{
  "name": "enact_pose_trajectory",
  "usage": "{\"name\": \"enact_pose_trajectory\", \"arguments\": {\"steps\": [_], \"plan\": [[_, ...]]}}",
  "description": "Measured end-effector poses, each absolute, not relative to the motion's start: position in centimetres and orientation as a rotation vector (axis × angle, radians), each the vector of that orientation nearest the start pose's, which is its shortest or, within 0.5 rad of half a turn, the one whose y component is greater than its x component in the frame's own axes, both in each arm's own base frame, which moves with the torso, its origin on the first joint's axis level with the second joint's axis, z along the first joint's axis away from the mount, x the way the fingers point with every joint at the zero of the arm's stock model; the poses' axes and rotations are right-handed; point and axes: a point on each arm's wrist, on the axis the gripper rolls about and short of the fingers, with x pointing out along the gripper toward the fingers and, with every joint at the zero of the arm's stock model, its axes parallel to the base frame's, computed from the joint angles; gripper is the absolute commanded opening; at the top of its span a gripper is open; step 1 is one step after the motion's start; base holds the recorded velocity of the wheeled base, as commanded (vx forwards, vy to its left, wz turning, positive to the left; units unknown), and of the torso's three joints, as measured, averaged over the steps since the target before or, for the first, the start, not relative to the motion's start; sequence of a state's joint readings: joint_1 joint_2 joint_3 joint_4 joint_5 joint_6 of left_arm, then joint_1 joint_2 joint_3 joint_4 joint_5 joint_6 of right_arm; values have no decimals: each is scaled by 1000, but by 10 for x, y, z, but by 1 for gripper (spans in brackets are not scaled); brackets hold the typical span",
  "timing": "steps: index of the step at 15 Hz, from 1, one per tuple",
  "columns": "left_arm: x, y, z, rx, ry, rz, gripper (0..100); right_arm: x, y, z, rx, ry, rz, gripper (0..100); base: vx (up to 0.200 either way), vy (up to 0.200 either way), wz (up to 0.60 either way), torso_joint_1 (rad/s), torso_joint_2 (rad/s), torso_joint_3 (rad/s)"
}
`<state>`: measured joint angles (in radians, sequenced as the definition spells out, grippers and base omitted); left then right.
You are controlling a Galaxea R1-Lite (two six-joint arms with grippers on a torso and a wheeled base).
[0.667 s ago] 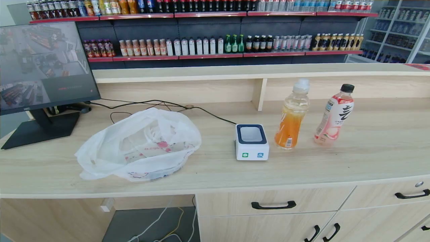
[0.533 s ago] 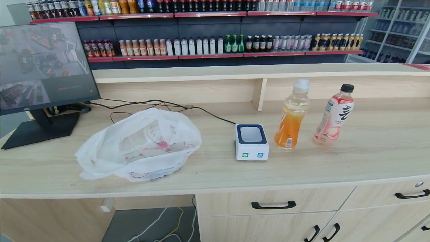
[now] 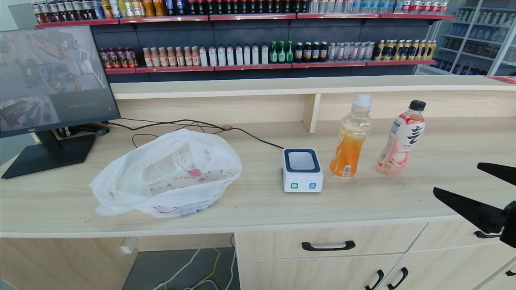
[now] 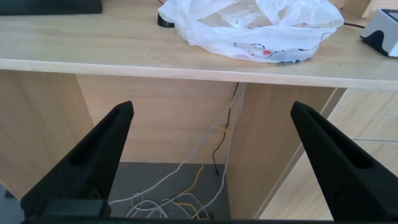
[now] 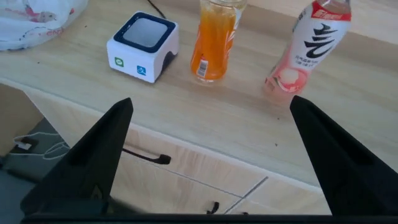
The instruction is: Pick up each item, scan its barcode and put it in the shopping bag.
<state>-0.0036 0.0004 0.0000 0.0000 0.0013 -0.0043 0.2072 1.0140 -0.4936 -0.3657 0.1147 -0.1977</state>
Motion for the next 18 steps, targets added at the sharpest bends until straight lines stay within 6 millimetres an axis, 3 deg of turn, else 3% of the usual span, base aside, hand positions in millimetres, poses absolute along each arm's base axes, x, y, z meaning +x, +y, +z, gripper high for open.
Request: {"name": "enact_pose_trajectory", "arguments": {"steps": [3, 6, 11, 18], "plan": [[-23, 0, 75, -5, 0, -1, 100, 163, 49, 213, -188, 82, 401, 100, 0, 0, 0, 0, 0, 0], [-23, 0, 75, -5, 0, 0, 100, 195, 63, 211, -65, -16, 411, 100, 0, 0, 0, 0, 0, 0], [-23, 0, 75, -5, 0, 0, 100, 213, 69, 193, 74, 86, 404, 100, 0, 0, 0, 0, 0, 0], [-23, 0, 75, -5, 0, 0, 100, 247, 76, 183, 47, -36, 341, 100, 0, 0, 0, 0, 0, 0]]}}
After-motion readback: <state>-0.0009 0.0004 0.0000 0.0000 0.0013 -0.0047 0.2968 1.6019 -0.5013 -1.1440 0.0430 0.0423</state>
